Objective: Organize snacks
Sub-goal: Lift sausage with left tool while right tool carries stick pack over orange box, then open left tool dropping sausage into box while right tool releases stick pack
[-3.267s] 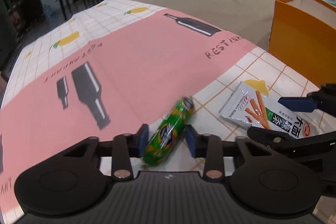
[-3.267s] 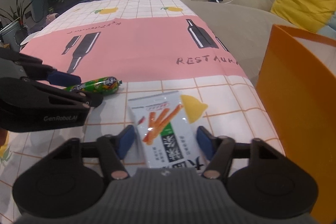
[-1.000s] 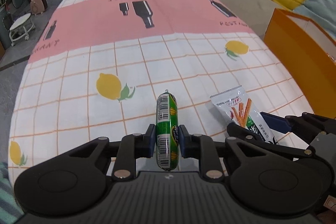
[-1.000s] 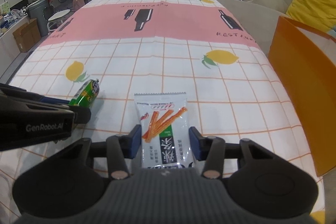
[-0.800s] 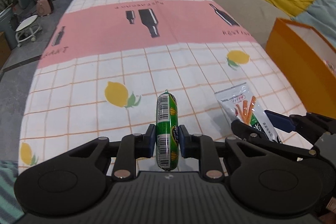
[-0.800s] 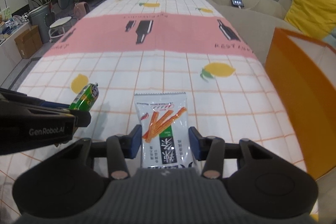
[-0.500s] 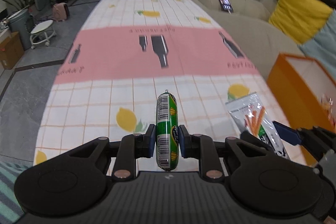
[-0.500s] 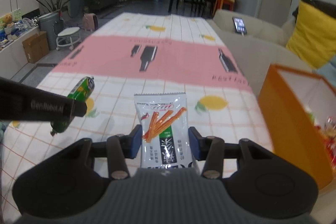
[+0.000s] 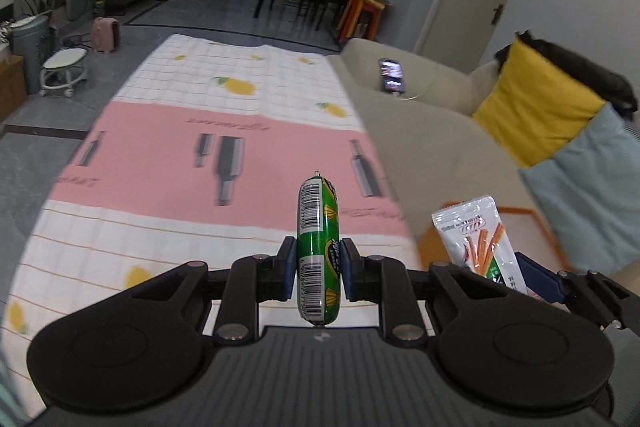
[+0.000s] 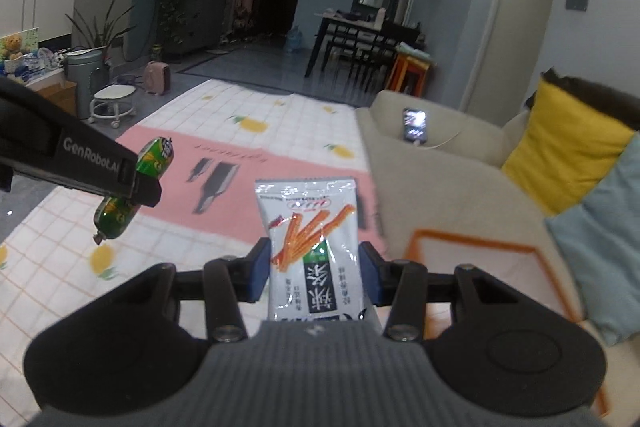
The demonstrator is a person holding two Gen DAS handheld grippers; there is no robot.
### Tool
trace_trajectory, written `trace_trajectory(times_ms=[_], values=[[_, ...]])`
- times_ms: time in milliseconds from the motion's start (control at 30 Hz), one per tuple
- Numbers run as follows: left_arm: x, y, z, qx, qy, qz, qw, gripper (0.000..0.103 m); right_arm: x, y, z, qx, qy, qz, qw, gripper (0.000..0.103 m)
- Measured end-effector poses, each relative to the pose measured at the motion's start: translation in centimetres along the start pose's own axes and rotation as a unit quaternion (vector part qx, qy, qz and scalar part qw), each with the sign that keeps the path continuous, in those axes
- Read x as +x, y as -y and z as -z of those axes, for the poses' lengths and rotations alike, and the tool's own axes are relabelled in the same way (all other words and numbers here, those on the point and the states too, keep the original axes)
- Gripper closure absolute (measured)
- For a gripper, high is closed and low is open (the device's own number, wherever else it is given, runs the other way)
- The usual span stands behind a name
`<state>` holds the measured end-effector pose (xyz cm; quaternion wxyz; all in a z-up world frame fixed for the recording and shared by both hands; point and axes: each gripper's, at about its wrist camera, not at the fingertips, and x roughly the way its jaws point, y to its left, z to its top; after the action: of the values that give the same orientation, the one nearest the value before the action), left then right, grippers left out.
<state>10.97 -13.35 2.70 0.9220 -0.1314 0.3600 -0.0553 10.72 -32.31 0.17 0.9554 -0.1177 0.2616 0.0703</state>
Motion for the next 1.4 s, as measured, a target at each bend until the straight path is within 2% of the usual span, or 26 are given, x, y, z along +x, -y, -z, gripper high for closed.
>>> trace_trajectory(times_ms=[333, 500, 700, 933, 1067, 1400], values=[[1.8, 9.1, 0.6, 0.008, -0.019, 0.058, 0.9981, 0.079, -1.2, 10.7, -0.7, -0.020, 0.012, 0.060, 0.998, 0.059], [3.4, 13.1, 1.3, 0.015, -0.040, 0.085, 0.9955, 0.079, -0.6, 15.1, 0.4, -0.024, -0.005, 0.084, 0.996, 0.059], [6.2, 16.9, 2.3, 0.013, -0.086, 0.104, 0.9907, 0.079, 1.1, 19.5, 2.7, -0.020, -0.045, 0.078, 0.996, 0.059], [10.1, 19.6, 3.6, 0.012, -0.144, 0.092, 0.9851, 0.079, 4.8, 21.2, 6.3, -0.035, -0.096, 0.061, 0.993, 0.059], [12.2, 20.3, 4.2, 0.012, -0.176, 0.072, 0.9816, 0.079, 6.9, 21.6, 8.0, -0.044, -0.124, 0.046, 0.990, 0.059], [16.1, 21.1, 5.4, 0.017, -0.229, 0.055, 0.9717, 0.079, 11.0, 21.9, 9.7, -0.073, -0.183, 0.026, 0.980, 0.058]])
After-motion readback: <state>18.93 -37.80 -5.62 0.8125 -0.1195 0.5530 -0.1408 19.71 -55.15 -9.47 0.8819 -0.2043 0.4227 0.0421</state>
